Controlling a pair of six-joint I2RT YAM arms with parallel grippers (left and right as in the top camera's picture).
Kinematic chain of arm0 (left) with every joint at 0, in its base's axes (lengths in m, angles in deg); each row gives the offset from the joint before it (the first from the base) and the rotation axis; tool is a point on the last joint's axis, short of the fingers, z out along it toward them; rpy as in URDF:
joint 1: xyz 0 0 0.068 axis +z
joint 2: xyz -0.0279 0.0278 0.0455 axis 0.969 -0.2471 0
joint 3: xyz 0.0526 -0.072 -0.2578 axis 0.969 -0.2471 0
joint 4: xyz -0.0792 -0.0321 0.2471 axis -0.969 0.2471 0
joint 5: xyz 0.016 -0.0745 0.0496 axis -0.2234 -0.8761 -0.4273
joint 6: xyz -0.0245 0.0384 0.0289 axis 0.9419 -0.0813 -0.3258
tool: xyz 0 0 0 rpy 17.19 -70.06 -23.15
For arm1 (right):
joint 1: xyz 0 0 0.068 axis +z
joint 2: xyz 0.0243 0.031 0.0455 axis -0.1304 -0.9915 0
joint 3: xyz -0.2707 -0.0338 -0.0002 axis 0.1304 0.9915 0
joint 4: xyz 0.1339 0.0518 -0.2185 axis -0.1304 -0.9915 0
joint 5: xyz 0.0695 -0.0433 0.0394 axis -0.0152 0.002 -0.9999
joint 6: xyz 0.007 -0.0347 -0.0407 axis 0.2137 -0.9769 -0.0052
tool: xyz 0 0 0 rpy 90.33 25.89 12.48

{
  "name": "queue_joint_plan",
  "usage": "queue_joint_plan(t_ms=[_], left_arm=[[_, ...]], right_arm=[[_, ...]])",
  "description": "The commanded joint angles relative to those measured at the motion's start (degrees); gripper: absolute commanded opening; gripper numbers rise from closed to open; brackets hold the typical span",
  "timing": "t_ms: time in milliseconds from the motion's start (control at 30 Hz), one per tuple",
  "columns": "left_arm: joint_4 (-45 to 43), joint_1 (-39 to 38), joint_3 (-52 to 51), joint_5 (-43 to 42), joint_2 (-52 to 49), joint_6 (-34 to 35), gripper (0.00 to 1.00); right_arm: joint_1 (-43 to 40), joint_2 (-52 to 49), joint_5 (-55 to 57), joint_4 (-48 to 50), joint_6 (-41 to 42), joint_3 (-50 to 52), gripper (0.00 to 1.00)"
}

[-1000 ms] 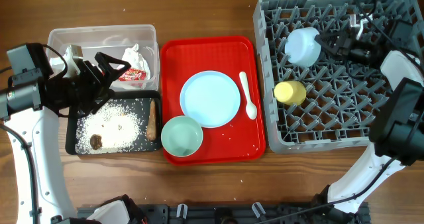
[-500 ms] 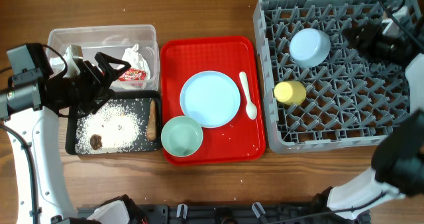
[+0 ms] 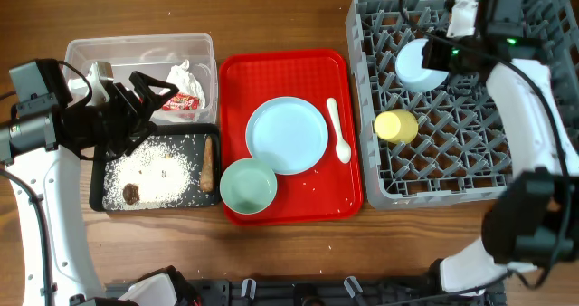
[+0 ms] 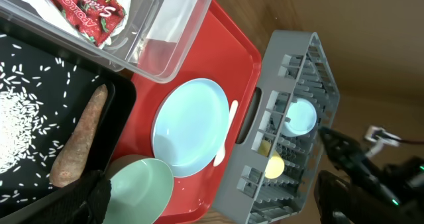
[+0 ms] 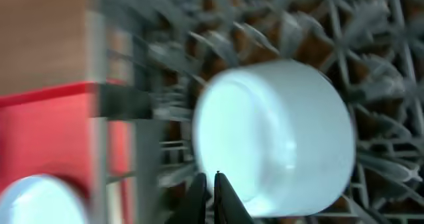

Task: Sort waste into correct bins and load items into the dishwasher rack
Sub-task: 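Release the blue bowl and swing the right gripper back to the tray, then grasp the green bowl rim with the right gripper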

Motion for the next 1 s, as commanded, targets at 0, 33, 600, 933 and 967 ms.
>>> queue_joint_plan(t_ms=[0, 33, 600, 933, 967], left_arm=[[-0.1, 0.4, 0.6, 0.0, 0.8, -0.7, 1.00], [-0.1, 0.4, 0.6, -0.1, 0.8, -0.7, 1.00], [-0.1, 0.4, 0.6, -0.1, 0.8, -0.7, 1.00], [-0.1, 0.4, 0.6, 0.0, 0.8, -0.7, 1.00], [-0.1, 0.4, 0.6, 0.0, 0.8, -0.7, 1.00]], right_arm=[[-0.5, -4.4, 11.5, -0.5, 3.6, 0.8, 0.07], [-0.5, -5.2, 12.7, -0.8, 3.6, 0.8, 0.07], [16.9, 16.1, -20.8, -17.8, -5.9, -1.9, 0.23], [44.7, 13.8, -20.0, -15.0, -3.4, 5.1, 0.33], [47.3, 13.3, -18.7, -12.7, -1.8, 6.2, 0.33]])
